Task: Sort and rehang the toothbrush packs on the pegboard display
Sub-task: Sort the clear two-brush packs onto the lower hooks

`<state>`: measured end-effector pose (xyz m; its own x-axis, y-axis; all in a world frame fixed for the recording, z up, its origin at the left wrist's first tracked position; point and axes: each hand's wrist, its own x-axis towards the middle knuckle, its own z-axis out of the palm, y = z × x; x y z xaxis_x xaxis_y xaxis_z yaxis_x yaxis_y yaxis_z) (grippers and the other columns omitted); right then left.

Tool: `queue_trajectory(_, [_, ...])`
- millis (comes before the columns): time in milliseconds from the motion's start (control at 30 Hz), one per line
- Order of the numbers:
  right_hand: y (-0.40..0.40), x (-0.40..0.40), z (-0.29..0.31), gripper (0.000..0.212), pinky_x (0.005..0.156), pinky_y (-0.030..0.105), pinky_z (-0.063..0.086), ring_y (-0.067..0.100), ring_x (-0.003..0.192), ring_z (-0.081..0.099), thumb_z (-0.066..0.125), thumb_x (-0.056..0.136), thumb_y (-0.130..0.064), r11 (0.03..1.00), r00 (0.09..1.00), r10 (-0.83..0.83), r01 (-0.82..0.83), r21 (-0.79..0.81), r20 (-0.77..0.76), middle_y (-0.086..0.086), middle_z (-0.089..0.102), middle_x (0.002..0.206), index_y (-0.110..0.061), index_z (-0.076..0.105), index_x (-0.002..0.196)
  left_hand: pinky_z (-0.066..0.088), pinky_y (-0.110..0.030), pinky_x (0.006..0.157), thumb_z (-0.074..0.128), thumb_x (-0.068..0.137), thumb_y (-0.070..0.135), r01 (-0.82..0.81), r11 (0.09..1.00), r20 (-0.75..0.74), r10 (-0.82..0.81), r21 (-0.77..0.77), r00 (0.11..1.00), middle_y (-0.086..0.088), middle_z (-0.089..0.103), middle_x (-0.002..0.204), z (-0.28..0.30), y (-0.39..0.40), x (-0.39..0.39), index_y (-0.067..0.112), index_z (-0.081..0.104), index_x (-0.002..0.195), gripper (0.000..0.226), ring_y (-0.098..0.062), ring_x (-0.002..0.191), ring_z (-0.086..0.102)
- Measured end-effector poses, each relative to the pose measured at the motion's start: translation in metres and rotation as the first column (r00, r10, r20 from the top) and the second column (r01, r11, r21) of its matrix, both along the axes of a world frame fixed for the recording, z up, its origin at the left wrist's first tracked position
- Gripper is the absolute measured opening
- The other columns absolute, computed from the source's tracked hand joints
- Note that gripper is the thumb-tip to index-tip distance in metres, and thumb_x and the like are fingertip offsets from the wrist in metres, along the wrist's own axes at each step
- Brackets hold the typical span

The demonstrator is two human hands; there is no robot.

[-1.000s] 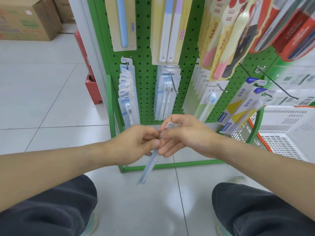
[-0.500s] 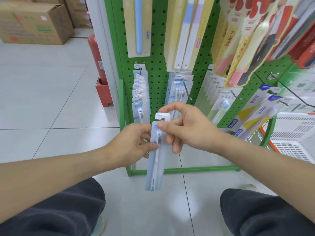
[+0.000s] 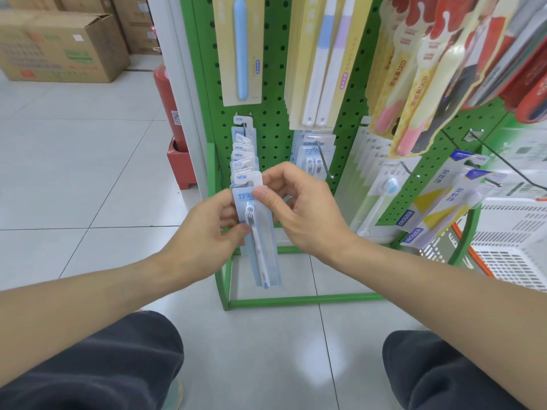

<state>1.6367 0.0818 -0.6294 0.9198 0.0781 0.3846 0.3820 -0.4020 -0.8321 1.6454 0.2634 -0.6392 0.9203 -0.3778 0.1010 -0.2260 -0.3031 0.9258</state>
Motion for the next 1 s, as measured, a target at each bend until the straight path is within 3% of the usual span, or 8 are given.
queue_trajectory(100, [0.005,0.004,0.003,0.011,0.064,0.013,0.042,0.007,0.073,0.060,0.069,0.098,-0.022,0.999,0.999,-0.031,0.032,-0.021,0.035,-0.007,0.067,0.083,-0.013,0.067,0.103,0.063,-0.034,0.074,0.063,0.094,-0.003,-0.032,0.999,0.003,0.032,-0.017,0.999,0.000,0.076,0.094,0.000,0.004,0.004,0.021,0.064,0.112,0.030,-0.018,0.087,0.073])
queue_trajectory(267, [0.007,0.012,0.001,0.010,0.065,0.014,0.044,0.006,0.069,0.058,0.069,0.097,-0.020,0.997,0.999,-0.041,0.041,-0.060,0.015,-0.005,0.067,0.081,-0.012,0.067,0.102,0.064,-0.041,0.071,0.064,0.093,-0.001,-0.080,0.997,0.009,0.080,0.002,0.997,-0.004,0.074,0.086,-0.001,0.007,0.008,0.018,0.066,0.099,0.020,-0.029,0.081,0.070])
queue_trajectory(500, [0.010,0.018,-0.008,0.005,0.068,0.018,0.047,0.012,0.073,0.061,0.067,0.098,-0.016,0.995,1.000,-0.025,0.025,-0.092,-0.002,-0.003,0.067,0.082,-0.019,0.063,0.100,0.062,-0.028,0.066,0.063,0.095,0.003,-0.101,0.994,-0.078,0.104,0.047,0.992,-0.003,0.076,0.082,-0.007,0.008,0.012,0.016,0.069,0.093,0.014,-0.020,0.076,0.074])
queue_trajectory(667, [0.011,0.021,-0.008,0.008,0.065,0.013,0.043,0.006,0.067,0.055,0.067,0.099,-0.017,0.993,0.997,-0.070,0.067,-0.093,-0.022,-0.008,0.062,0.077,-0.021,0.060,0.096,0.062,-0.033,0.061,0.066,0.093,0.002,-0.111,0.989,-0.065,0.118,0.099,0.991,-0.006,0.073,0.086,-0.006,0.017,0.025,0.011,0.067,0.096,0.010,-0.020,0.075,0.074])
queue_trajectory(800, [0.011,0.023,-0.008,0.006,0.064,0.021,0.047,0.009,0.067,0.054,0.065,0.100,-0.022,0.992,0.995,-0.087,0.081,-0.095,-0.057,-0.004,0.065,0.080,-0.018,0.062,0.097,0.060,-0.033,0.052,0.062,0.094,0.001,-0.285,0.949,-0.031,0.292,0.137,0.956,-0.012,0.072,0.090,-0.003,0.029,0.056,0.013,0.065,0.093,0.012,-0.020,0.068,0.072])
queue_trajectory(933, [0.015,0.025,-0.011,0.009,0.064,0.024,0.047,0.010,0.066,0.054,0.064,0.101,-0.025,0.991,0.992,-0.097,0.088,-0.105,-0.079,-0.005,0.064,0.079,-0.016,0.061,0.098,0.061,-0.032,0.058,0.064,0.096,0.008,-0.343,0.934,0.077,0.337,0.101,0.938,-0.013,0.071,0.096,0.019,0.028,0.118,0.012,0.064,0.097,0.004,-0.012,0.063,0.068])
queue_trajectory(1000, [0.016,0.023,-0.011,0.009,0.064,0.022,0.048,0.011,0.071,0.057,0.064,0.101,-0.024,0.991,0.990,-0.105,0.098,-0.087,-0.091,-0.004,0.066,0.081,-0.016,0.062,0.098,0.063,-0.035,0.067,0.069,0.094,0.015,-0.303,0.943,0.114,0.289,0.135,0.951,-0.007,0.071,0.097,0.025,0.023,0.143,0.012,0.067,0.106,0.012,-0.016,0.074,0.069])
